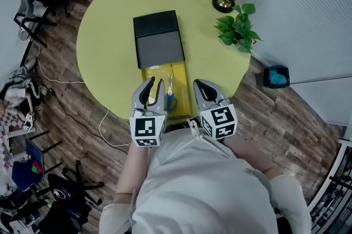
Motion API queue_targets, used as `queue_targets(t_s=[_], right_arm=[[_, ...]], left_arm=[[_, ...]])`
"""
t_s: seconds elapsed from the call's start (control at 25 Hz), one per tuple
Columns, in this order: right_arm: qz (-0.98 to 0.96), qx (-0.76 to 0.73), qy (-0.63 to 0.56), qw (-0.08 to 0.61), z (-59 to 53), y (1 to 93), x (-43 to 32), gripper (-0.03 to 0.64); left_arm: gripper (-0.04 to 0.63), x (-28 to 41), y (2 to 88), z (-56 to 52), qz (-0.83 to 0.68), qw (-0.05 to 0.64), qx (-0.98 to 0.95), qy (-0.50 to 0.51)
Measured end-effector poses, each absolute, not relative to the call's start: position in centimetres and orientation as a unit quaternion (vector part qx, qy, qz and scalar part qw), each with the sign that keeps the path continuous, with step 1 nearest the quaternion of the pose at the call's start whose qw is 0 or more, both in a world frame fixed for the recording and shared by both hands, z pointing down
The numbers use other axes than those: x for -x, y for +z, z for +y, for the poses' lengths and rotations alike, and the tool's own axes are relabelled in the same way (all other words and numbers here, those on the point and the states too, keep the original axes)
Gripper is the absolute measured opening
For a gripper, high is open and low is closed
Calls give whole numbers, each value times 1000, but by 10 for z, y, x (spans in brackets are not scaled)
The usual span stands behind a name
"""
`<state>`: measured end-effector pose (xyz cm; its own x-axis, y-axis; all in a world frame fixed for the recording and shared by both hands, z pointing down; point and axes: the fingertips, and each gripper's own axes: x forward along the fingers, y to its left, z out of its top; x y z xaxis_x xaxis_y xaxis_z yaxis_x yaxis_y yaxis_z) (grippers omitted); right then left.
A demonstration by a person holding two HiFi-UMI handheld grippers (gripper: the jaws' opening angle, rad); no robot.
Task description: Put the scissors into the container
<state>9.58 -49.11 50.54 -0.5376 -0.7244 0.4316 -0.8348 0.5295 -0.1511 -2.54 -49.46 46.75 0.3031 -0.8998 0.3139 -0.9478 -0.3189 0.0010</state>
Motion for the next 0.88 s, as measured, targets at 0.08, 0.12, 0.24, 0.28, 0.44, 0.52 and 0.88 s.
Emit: queue_targets(t_s=[0.08,0.12,0.24,0.28,0.44,0.52,0.88], right_arm=[[-858,-464,160,151,-494,497,-98,0],[-858,-467,155,146,-495,493,-98,-2],[-866,-459,145,136,-493,486,-95,-2],[-870,-453,142,135,-492,484,-93,-2],[-880,-435,131,136,-488,480,-85,-2],[-882,-433,128,137,-488,479,-85,-2],[-876,-442,129,146,-488,481,-90,-2]], left_arm=[[84,27,462,-494,-579,99,-801,113],[81,28,459,-493,-582,100,-800,107],[62,29,453,-493,-584,98,-800,98],[56,29,452,-493,-584,97,-800,97],[21,27,449,-492,-583,92,-802,96],[8,26,448,-492,-581,89,-804,96],[6,22,451,-492,-574,90,-807,102]])
